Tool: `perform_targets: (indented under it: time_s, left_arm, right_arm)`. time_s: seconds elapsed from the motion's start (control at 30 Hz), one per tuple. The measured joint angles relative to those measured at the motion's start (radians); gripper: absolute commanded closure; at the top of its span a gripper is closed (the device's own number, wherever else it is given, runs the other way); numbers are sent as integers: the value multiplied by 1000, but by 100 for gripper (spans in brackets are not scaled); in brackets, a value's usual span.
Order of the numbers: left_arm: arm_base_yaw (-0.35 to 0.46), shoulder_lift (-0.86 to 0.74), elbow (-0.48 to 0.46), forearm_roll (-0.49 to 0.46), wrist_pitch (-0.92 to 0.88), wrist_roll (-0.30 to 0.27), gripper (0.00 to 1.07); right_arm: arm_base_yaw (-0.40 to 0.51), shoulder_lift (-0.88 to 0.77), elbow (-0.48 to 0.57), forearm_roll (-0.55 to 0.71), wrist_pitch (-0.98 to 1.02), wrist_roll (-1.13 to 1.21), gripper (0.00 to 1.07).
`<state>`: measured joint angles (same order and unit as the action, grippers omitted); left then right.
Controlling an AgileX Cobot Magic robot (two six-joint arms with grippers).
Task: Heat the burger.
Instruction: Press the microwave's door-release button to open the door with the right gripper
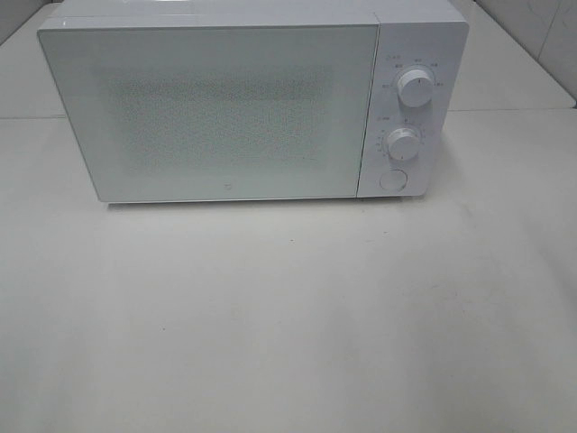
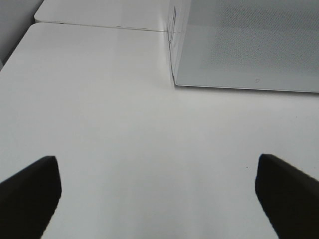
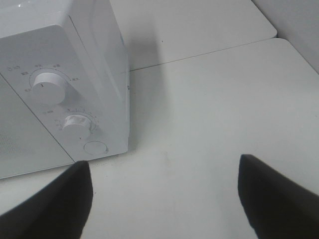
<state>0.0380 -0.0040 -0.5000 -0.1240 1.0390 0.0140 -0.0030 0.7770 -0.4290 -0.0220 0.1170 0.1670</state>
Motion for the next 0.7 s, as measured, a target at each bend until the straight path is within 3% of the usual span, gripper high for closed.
perform_targets:
  time_s: [0.23,0.33,0.4,0.43,0.5,0.53,0.57,0.63,0.67,0.7]
  left_arm:
    - [0,0,0,0,0,0,8]
    - [0,0,0,0,0,0,8]
    - [0,0,0,0,0,0,8]
    - [0,0,0,0,0,0,8]
    - [0,0,0,0,0,0,8]
    - [0,0,0,0,0,0,8]
    - [0,0,0,0,0,0,8]
    - [0,0,0,0,0,0,8]
    - [0,0,0,0,0,0,8]
    - [0,0,0,0,0,0,8]
  right_arm:
    - [0,82,78,-11,-255,90,33]
    - [0,128,109,-44,-373,158,38]
    - [0,188,128,-84,-444,246,48]
    - [0,188,128,-84,-444,246,48]
    - [0,251,131,-138,-477,339,63]
    - [0,251,131,-138,-477,339,63]
    - [0,292,131,-176,-500,408,74]
    - [0,337,131,-215,-526,492,79]
    - [0,359,131,-235,-542,536,92]
    - [0,359,131,-235,-542,536,92]
